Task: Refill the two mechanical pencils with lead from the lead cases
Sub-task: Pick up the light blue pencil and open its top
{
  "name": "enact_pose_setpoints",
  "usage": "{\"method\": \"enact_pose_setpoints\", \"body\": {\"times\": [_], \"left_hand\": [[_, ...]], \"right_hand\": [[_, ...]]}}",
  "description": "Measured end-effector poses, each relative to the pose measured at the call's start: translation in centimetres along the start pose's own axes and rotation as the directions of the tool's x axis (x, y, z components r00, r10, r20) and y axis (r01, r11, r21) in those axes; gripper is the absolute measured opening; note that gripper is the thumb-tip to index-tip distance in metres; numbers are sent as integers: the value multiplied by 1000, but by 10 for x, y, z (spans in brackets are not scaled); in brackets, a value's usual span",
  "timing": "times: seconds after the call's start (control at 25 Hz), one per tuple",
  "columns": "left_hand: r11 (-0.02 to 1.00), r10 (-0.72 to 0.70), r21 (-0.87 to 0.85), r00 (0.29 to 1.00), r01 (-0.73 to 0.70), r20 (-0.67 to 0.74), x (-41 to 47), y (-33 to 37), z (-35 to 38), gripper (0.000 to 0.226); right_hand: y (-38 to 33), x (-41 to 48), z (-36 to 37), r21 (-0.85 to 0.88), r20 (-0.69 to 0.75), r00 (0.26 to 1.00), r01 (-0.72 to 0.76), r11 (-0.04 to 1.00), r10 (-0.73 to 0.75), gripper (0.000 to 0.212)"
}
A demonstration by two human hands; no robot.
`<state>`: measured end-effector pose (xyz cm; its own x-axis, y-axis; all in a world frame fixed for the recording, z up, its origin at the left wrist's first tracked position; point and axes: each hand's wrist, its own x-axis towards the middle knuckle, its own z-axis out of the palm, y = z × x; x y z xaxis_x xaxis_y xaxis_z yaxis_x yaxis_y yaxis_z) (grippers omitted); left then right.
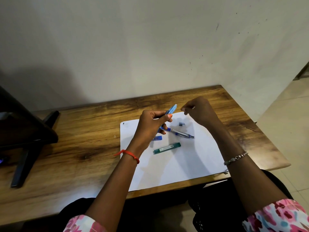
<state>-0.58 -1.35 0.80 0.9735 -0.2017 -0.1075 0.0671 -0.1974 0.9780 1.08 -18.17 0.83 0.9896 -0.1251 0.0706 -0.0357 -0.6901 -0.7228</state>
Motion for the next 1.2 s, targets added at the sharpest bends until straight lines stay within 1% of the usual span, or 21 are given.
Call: {"method": "enact_pose_setpoints", "body": {"times": [0.08,0.12,0.16,0.2,0.28,0.36,0.48,0.64,0.72,0.76,0.84,0.92,0.96,1.04,1.2], "left_hand": [[999,-7,32,1000,7,-17,1,-2,0,28],[999,-12,47,1000,14,-23,2,-2,1,28],[998,-15,59,1000,16,-25,2,-1,1,29],[997,-12,71,1000,14,-23,2,-1,1,29],[994,-7,105,1000,8,-11,3,-1,1,29],[989,-5,146,1000,5,-1,3,-2,1,28],[991,10,135,1000,-12,13,3,-2,0,29],[991,-3,137,999,-2,36,5,-2,0,46],[985,6,174,1000,-8,16,4,0,1,48],[981,21,196,999,-16,-27,4,1,1,46],[980,54,198,983,-18,-178,5,0,-1,43],[995,57,93,949,-29,-309,8,-4,-7,46],[998,44,49,935,-29,-351,9,-5,-10,46],[999,27,32,919,-15,-393,11,-6,-12,43],[998,14,57,916,10,-401,9,-6,-7,37]], "right_hand": [[-8,-3,-8,169,-50,994,106,980,-99,16],[-13,-4,-11,241,-28,991,132,961,-129,16],[-16,-6,-14,271,27,987,145,951,-159,16],[-19,-9,-15,246,105,974,168,955,-199,17],[-19,-12,-14,137,249,928,249,959,-277,19],[-18,-12,-13,111,303,895,309,945,-328,21],[-17,-11,-14,99,305,883,344,934,-357,20],[-17,-12,-15,13,291,891,362,932,-350,18],[-16,-11,-17,-10,268,898,364,931,-348,17],[-13,-10,-20,-9,228,915,344,939,-333,18],[-7,-8,-26,5,95,967,236,972,-236,19],[-1,-6,-32,-9,-5,994,114,993,-114,20],[2,-5,-33,-34,-15,997,71,997,-72,21],[5,-4,-34,-73,0,1000,3,997,-3,22],[14,-3,-26,-88,31,993,-111,990,114,25]]}}
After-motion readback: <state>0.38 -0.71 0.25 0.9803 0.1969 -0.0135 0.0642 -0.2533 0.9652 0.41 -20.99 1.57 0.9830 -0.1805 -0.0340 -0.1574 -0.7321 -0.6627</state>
